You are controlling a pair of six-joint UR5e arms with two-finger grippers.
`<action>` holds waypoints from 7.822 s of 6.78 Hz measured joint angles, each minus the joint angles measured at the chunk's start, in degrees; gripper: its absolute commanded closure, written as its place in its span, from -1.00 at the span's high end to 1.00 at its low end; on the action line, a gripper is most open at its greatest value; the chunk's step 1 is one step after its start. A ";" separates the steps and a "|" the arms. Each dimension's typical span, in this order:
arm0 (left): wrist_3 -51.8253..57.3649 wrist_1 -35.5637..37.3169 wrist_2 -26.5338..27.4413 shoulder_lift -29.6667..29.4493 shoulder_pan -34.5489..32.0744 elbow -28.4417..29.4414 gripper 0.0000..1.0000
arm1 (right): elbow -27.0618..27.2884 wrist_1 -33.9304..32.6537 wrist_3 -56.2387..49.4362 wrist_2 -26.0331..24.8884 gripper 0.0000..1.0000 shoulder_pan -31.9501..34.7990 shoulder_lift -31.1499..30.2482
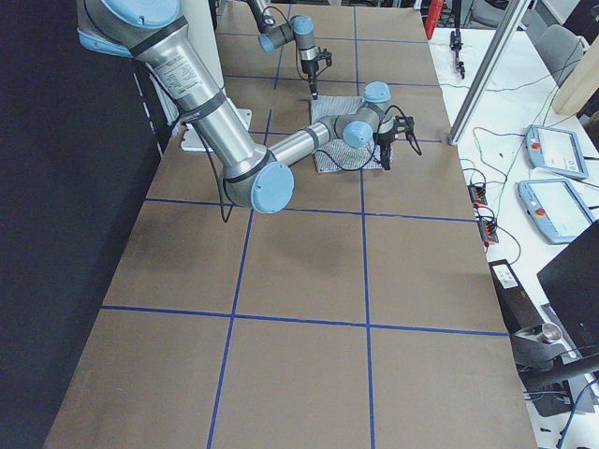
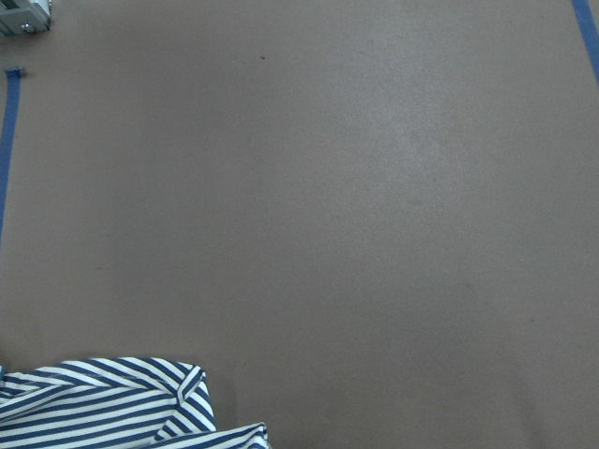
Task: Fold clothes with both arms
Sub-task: 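Lower the left gripper to the folded shirt's side edge nearest it, then grasp the shirt by the white collar with the right gripper and drag it inward, then release the shirt and draw the right gripper back toward the robot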
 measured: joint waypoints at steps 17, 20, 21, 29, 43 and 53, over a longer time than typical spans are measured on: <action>29.02 -10.55 2.09 -21.76 -24.24 39.66 -1.00 | 0.71 -0.08 0.81 -0.41 1.00 0.20 -0.79; 33.65 -16.44 4.98 -28.10 -27.55 51.22 1.00 | 0.70 -0.08 0.85 -0.40 1.00 0.61 -0.67; 34.99 -17.89 4.09 -27.45 -27.92 51.42 1.00 | 0.64 -0.08 1.54 -0.44 0.98 0.36 -0.40; 38.95 -19.71 -3.14 -24.63 -30.42 46.16 1.00 | -30.06 15.60 28.63 -20.22 0.51 -11.07 23.32; 38.71 -19.83 -3.15 -22.48 -30.20 42.57 1.00 | 5.82 16.70 23.98 -17.35 -1.00 -11.98 -7.47; 37.12 -19.77 -3.26 -20.06 -28.12 38.14 1.00 | 23.71 -11.93 2.07 -26.55 1.00 -23.26 -9.46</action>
